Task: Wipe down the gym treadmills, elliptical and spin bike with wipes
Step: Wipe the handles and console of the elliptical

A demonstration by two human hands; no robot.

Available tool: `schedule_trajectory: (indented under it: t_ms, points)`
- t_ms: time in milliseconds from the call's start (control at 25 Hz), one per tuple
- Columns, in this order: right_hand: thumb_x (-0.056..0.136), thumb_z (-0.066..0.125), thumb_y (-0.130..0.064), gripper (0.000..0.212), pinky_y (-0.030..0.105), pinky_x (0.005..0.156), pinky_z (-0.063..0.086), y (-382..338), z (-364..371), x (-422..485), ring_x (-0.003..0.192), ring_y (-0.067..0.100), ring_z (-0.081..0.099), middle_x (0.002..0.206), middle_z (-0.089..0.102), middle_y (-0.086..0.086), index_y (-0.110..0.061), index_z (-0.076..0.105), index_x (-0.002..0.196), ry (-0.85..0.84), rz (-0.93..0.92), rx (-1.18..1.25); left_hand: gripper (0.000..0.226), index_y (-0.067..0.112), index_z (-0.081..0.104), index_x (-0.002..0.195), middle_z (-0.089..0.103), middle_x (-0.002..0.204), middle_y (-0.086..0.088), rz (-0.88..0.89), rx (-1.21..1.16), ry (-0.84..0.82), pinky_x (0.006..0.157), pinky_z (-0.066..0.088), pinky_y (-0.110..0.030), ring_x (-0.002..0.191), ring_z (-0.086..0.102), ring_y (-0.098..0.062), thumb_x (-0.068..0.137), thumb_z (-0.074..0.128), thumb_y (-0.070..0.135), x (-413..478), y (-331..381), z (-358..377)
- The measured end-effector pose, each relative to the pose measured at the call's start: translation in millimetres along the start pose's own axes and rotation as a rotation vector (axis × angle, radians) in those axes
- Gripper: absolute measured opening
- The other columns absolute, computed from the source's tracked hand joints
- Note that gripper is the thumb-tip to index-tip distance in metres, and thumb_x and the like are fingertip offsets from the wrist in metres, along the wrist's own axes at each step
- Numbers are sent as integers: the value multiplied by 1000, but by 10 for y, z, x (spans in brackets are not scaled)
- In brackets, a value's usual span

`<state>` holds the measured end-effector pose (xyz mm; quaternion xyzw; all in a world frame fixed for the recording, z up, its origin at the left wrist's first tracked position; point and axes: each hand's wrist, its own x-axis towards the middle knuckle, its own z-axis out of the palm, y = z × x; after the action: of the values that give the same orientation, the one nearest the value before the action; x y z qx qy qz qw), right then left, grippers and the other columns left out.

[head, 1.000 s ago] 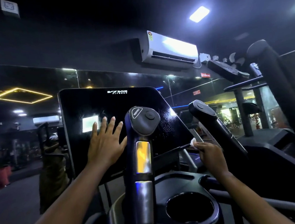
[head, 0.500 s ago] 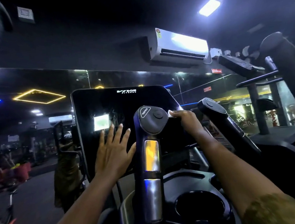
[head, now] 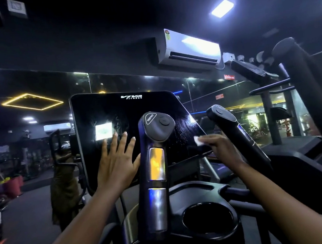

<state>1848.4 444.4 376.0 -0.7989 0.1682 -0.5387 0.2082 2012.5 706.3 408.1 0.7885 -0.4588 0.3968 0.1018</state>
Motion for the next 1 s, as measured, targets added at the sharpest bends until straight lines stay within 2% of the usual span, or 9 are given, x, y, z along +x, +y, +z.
schedule_trajectory:
  t_ms: [80, 160, 280, 400, 640, 720, 840, 920, 1000]
  points:
    - [82, 55, 10, 34, 33, 97, 44, -215, 124, 359, 106, 16, 60, 113, 66, 9, -7, 70, 106, 89, -158, -135, 97, 8, 30, 146, 23, 153, -20, 23, -22, 45, 117, 7, -53, 144, 13, -36, 73, -15, 54, 27, -10, 49]
    - [80, 55, 9, 33, 29, 93, 46, -454, 284, 651, 104, 19, 62, 110, 68, 9, -6, 71, 104, 68, -244, -197, 100, 6, 40, 141, 34, 148, -22, 25, -6, 81, 115, 15, -56, 141, 23, -39, 82, -21, 58, 35, -11, 53]
    - [80, 51, 4, 33, 20, 91, 43, -575, 451, 719, 104, 20, 62, 110, 68, 8, -5, 71, 104, 19, -235, -208, 103, 14, 11, 151, 6, 158, -13, -12, 9, 30, 118, -1, -48, 146, -2, -30, 63, -29, 51, 11, 3, 30]
    - [74, 57, 15, 40, 1, 93, 31, -361, 401, 373, 106, 18, 62, 110, 68, 9, -6, 70, 105, 41, -269, -169, 105, 15, -1, 151, -4, 159, -10, -26, 80, -51, 118, -5, -45, 146, -10, -28, 54, -31, 43, 12, 27, -48]
    - [63, 53, 26, 58, 16, 97, 41, -55, -15, -192, 103, 11, 60, 110, 68, 6, -8, 70, 107, -182, -301, -243, 106, 14, 4, 151, 1, 159, -11, -3, 69, -35, 118, -4, -46, 146, -7, -29, 56, -28, 47, 13, 16, -19]
    - [61, 52, 25, 57, 18, 96, 43, -240, -26, -46, 100, 13, 63, 107, 70, 6, -8, 71, 104, -168, -346, -305, 106, 14, 3, 151, -1, 159, -11, -2, 86, -34, 118, -4, -46, 146, -8, -29, 55, -29, 46, 14, 14, -23]
    - [63, 52, 22, 44, -1, 82, 35, -703, 217, 368, 92, 21, 67, 97, 72, 10, -3, 74, 94, 11, -384, -253, 106, 16, 1, 151, -3, 159, -10, -10, 97, -36, 118, -4, -46, 146, -9, -28, 55, -30, 46, 24, 20, -4]
    - [75, 54, 13, 25, 8, 65, 32, -1057, 383, 509, 83, 17, 61, 80, 68, 5, -3, 73, 80, 23, -304, -207, 108, 16, 2, 151, -3, 159, -10, -4, 101, -24, 118, -3, -46, 146, -9, -28, 56, -35, 50, 26, 4, 24]
    - [80, 53, 10, 42, 13, 57, 28, -1183, 519, 515, 72, 5, 47, 60, 49, -13, -23, 56, 54, 1, -246, -191, 123, 17, 8, 151, 1, 159, -10, 2, 88, 2, 118, -3, -46, 146, -5, -29, 52, -50, 59, 39, -14, 52]
